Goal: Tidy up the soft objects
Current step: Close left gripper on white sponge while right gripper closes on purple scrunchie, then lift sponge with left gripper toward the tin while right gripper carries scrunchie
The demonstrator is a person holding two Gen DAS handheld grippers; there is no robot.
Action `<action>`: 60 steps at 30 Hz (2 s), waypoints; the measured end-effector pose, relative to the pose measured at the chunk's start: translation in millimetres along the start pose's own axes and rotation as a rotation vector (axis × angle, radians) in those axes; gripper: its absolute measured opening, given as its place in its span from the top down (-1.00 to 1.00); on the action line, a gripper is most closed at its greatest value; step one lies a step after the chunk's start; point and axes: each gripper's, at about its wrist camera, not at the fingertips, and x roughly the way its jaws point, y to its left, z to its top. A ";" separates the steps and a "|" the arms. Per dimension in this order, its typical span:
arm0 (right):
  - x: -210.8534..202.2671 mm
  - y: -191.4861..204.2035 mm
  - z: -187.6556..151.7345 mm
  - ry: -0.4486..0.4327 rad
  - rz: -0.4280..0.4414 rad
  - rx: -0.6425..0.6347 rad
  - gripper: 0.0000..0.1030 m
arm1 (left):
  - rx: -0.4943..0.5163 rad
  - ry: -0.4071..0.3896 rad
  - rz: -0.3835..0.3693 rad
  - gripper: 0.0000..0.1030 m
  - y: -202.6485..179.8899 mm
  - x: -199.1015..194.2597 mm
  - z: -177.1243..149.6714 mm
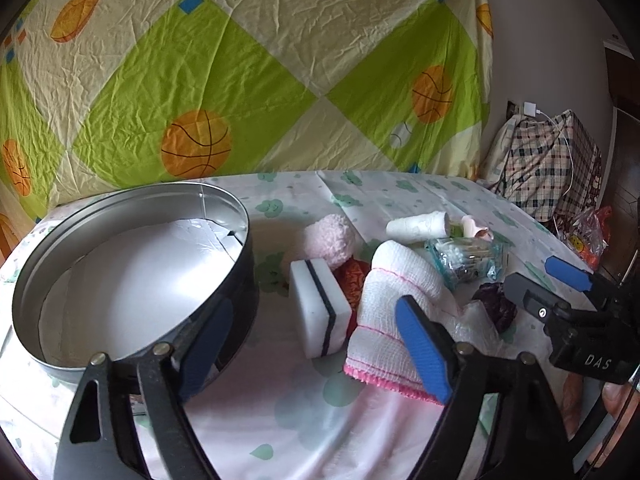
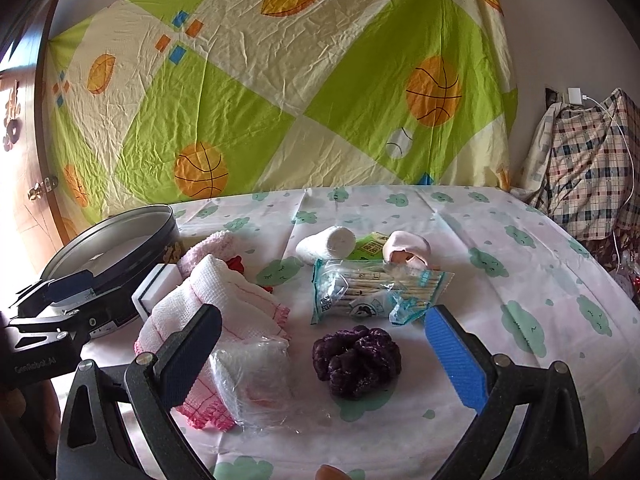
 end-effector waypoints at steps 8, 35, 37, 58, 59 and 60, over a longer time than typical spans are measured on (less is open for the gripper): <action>19.1 -14.4 2.6 0.056 -0.028 0.022 -0.83 | -0.016 0.060 -0.016 -0.03 2.2 26.0 2.5; 53.1 -20.1 -7.4 0.255 0.017 0.016 0.10 | -0.065 0.118 -0.065 0.48 4.5 33.3 -3.1; 46.8 -17.8 -7.0 0.220 0.020 0.005 0.10 | -0.064 0.099 -0.068 0.50 4.2 29.8 -2.1; 15.0 -13.9 -4.5 0.011 0.002 -0.015 0.10 | -0.084 -0.140 -0.076 0.50 12.0 -12.3 -2.5; 14.0 -13.8 -4.9 0.004 0.002 -0.016 0.10 | -0.080 -0.150 -0.074 0.50 11.3 -13.9 -3.3; 13.3 -13.5 -5.1 -0.002 0.002 -0.018 0.10 | -0.076 -0.157 -0.072 0.50 10.4 -14.9 -4.1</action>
